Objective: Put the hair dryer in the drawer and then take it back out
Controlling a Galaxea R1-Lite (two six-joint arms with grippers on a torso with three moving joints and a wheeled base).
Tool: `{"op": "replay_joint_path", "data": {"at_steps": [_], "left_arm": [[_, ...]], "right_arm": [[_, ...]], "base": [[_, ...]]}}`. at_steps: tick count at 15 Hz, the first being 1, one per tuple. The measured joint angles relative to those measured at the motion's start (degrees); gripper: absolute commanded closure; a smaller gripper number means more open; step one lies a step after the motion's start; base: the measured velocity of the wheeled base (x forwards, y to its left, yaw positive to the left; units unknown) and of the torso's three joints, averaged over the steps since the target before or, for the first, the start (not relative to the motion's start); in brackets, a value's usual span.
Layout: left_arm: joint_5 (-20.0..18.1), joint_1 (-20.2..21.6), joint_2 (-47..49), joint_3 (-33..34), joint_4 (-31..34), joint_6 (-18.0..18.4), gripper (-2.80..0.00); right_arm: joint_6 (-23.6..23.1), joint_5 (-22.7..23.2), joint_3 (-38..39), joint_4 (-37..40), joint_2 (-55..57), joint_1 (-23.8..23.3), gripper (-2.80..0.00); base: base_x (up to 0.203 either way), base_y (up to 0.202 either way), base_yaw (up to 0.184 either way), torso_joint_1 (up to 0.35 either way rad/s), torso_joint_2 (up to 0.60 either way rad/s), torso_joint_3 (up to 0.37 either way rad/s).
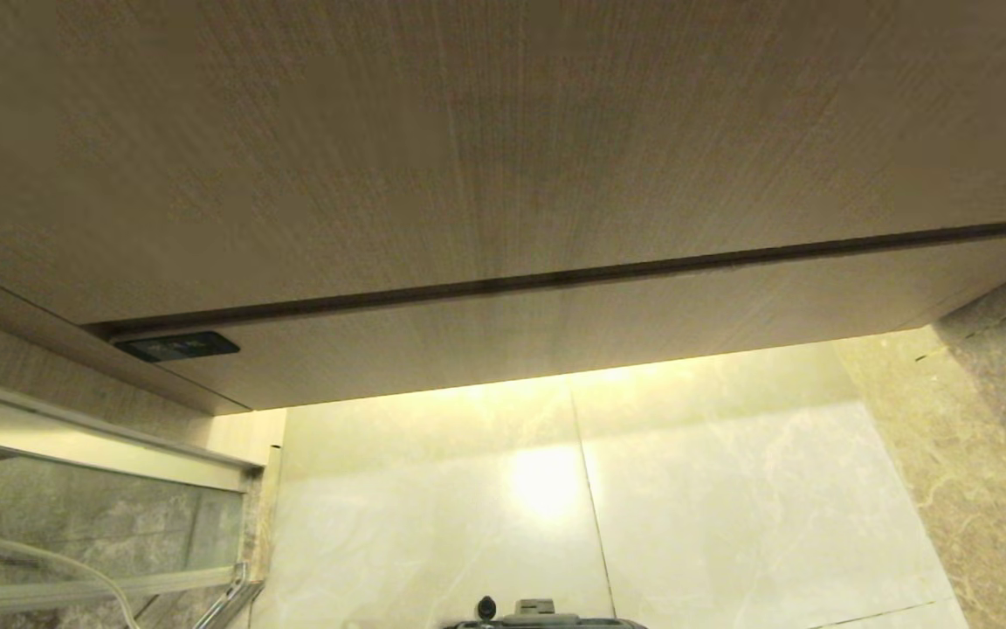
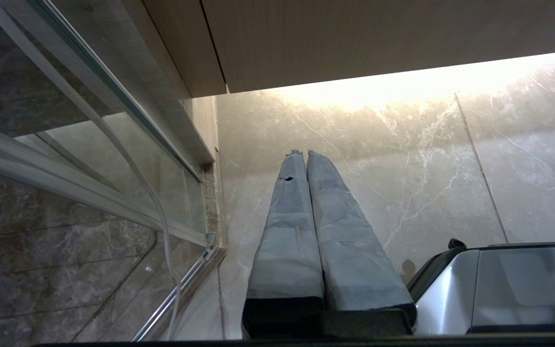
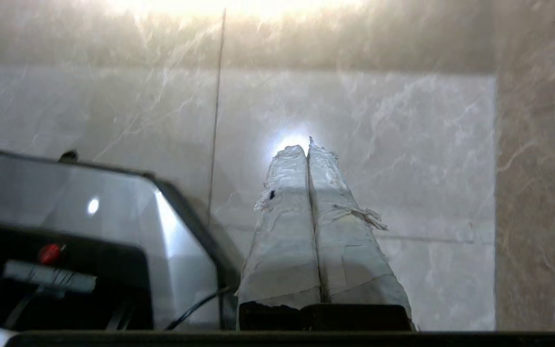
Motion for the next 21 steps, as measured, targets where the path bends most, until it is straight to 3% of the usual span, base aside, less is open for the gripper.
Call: {"op": "replay_joint_path", "data": {"at_steps": [2, 5, 10, 21], "left_arm": [[0.0, 0.0, 0.0, 0.0, 0.0, 0.0, 0.0], [0.0, 0.0, 0.0, 0.0, 0.0, 0.0, 0.0], [0.0, 0.0, 0.0, 0.1, 0.0, 0.0, 0.0], [0.0, 0.0, 0.0, 0.1, 0.0, 0.0, 0.0]], "right_arm": [[0.4, -4.7, 3.3, -4.0, -5.2, -0.2, 0.0], [4.0, -7.0, 4.9, -2.8, -11.0, -0.3, 0.0], [6.5, -7.1, 5.2, -2.2, -13.3, -0.3, 0.0], [6.6, -7.2, 5.2, -2.2, -13.6, -0.3, 0.0]], "base": [[0.0, 0.0, 0.0, 0.0, 0.0, 0.0], [0.0, 0.0, 0.0, 0.0, 0.0, 0.0], [0.0, 0.0, 0.0, 0.0, 0.0, 0.0], [0.0, 0.0, 0.0, 0.0, 0.0, 0.0]]}}
